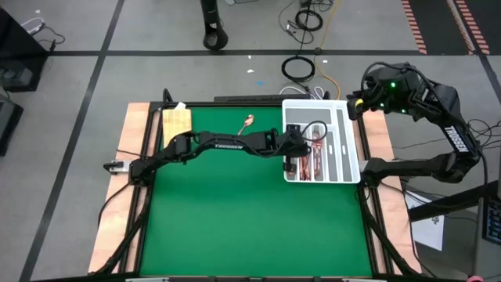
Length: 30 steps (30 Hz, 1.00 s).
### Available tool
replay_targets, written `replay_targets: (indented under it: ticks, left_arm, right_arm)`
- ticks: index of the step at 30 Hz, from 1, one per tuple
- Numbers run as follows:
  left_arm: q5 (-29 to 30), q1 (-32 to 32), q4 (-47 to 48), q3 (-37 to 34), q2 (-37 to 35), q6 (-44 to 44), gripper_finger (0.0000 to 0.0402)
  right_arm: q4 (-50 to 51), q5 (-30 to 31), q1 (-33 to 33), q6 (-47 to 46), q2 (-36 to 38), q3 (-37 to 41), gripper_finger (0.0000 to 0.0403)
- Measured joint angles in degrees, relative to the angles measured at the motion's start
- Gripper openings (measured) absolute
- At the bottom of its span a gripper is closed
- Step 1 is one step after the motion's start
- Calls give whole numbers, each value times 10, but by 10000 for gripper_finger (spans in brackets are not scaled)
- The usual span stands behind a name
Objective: Sort silverware
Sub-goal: Put the gold fork into the silverware organizer
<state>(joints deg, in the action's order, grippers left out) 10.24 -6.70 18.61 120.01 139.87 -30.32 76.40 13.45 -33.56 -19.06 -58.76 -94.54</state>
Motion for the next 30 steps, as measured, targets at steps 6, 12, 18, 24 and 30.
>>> replay_targets:
  ticks: [6, 12, 18, 24, 30]
  left_arm:
    - [-3, 2, -8, 0, -1, -3, 0]
    - [-19, -1, -17, 1, 7, -2, 0]
    - [-18, 4, -10, 0, 15, -6, 0]
    - [-11, 3, -22, 0, 32, -2, 0]
    - [1, 2, -22, 1, 35, 3, 0]
  right_arm:
    - [-17, 0, 11, 3, 0, 0, 102]
    - [-33, 0, 22, -3, -5, 1, 102]
    - [-33, 24, 29, -11, -9, 33, 102]
    - [-33, 25, 30, -26, -9, 70, 102]
    - [-34, 27, 29, -49, -10, 123, 100]
